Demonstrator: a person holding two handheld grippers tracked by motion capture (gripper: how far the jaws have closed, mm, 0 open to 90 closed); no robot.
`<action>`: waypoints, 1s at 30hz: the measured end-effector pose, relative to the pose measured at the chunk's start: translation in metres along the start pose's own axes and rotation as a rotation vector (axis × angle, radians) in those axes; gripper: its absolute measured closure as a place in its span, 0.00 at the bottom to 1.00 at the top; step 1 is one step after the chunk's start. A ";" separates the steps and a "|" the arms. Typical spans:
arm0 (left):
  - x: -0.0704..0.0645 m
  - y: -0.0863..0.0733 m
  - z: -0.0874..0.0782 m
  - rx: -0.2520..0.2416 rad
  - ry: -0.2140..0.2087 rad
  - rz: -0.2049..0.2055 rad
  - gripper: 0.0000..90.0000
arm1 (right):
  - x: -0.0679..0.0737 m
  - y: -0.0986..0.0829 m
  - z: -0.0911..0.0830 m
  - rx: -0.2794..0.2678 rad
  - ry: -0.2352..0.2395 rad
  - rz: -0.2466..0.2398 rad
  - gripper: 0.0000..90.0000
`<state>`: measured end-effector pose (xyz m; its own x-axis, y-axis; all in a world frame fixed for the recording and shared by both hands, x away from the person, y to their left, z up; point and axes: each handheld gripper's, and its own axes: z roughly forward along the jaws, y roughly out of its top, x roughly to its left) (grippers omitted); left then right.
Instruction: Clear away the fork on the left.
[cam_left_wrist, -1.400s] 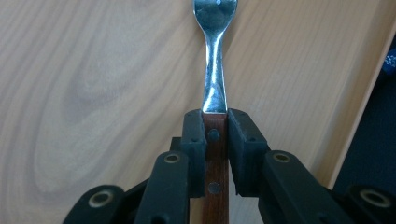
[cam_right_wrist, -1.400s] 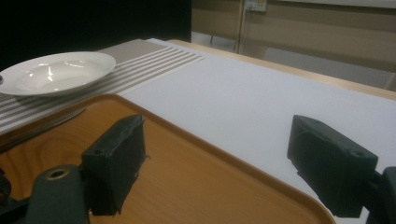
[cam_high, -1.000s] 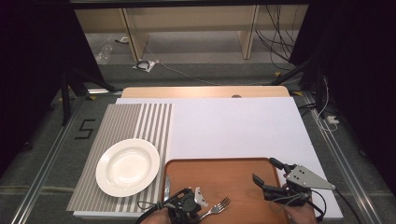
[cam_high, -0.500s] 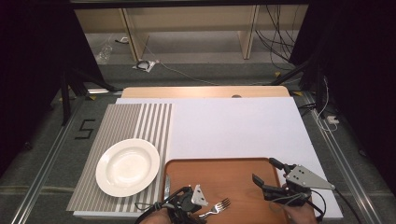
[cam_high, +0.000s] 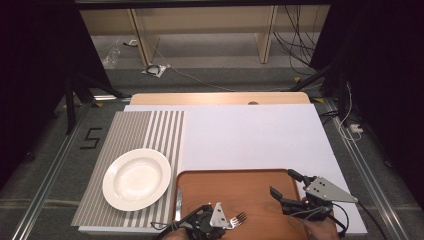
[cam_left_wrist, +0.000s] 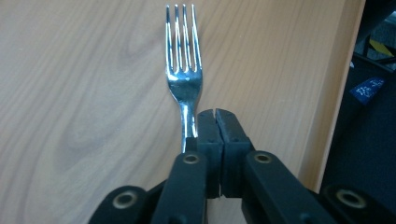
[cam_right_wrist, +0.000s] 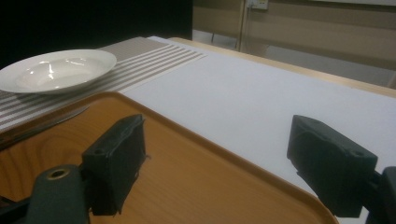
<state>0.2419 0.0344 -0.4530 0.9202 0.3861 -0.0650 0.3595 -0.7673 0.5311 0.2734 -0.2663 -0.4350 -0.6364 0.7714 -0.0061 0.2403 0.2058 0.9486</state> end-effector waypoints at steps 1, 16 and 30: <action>0.000 0.000 0.001 0.001 -0.001 0.002 0.99 | 0.000 0.000 0.000 -0.001 0.000 0.000 0.22; 0.001 -0.004 0.015 0.044 -0.001 0.002 0.99 | 0.000 0.000 0.000 -0.006 0.003 0.000 0.22; 0.016 -0.009 0.010 0.040 0.052 -0.043 0.99 | 0.001 0.000 0.000 -0.006 0.004 -0.001 0.22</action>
<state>0.2548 0.0421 -0.4675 0.8949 0.4444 -0.0420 0.4051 -0.7692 0.4942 0.2731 -0.2657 -0.4350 -0.6397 0.7686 -0.0058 0.2353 0.2030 0.9505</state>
